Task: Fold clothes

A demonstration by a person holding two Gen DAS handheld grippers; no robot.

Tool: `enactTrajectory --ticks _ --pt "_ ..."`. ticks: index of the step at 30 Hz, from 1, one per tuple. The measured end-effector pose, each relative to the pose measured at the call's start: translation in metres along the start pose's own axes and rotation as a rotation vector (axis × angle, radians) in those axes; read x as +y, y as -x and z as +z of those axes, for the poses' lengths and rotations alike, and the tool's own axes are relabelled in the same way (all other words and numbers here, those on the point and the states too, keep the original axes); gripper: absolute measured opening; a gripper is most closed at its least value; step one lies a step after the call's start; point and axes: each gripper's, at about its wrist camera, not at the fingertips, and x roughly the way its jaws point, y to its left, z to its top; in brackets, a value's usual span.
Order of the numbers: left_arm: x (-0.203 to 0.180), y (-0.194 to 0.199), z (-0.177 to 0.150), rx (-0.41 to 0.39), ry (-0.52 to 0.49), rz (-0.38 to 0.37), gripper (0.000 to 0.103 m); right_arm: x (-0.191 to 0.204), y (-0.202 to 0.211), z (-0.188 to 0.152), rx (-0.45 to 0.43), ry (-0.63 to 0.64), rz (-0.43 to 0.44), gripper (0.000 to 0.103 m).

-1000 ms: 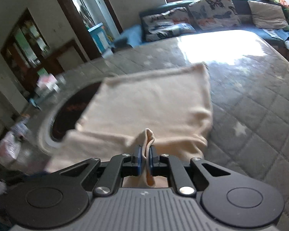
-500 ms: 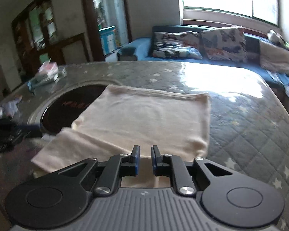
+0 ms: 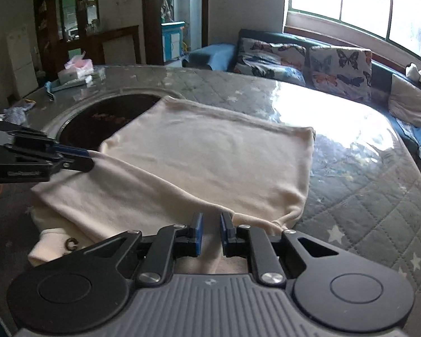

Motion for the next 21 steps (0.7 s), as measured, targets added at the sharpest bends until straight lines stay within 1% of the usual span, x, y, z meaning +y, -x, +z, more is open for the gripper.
enactTrajectory --ticks 2,4,6,8,11,15,16,19,21 --pt "-0.002 0.001 0.000 -0.002 -0.012 0.003 0.022 0.004 0.004 -0.004 0.002 0.022 0.019 0.014" --pt "-0.005 0.004 -0.001 -0.002 -0.029 0.000 0.026 0.008 0.004 -0.009 0.024 0.046 0.030 0.014" --pt "-0.009 0.010 -0.003 -0.005 -0.051 0.000 0.026 0.010 0.006 -0.016 0.030 0.071 0.018 0.014" --pt "-0.012 0.019 -0.006 -0.015 -0.074 -0.018 0.026 0.010 0.012 -0.015 0.023 0.075 0.012 0.014" --pt "-0.018 0.033 -0.013 -0.021 -0.118 -0.042 0.027 0.011 0.019 -0.016 0.015 0.078 0.027 0.014" --pt "-0.029 0.051 -0.031 -0.008 -0.213 -0.067 0.027 0.014 0.018 -0.022 0.034 0.101 0.032 0.015" --pt "-0.031 0.056 -0.035 -0.007 -0.238 -0.074 0.028 0.014 0.020 -0.021 0.031 0.103 0.036 0.016" --pt "-0.042 0.065 -0.047 -0.011 -0.325 -0.089 0.042 0.014 0.027 -0.020 0.024 0.108 0.049 0.018" --pt "-0.050 0.066 -0.052 -0.011 -0.372 -0.095 0.042 0.014 0.033 -0.020 0.024 0.128 0.050 0.018"
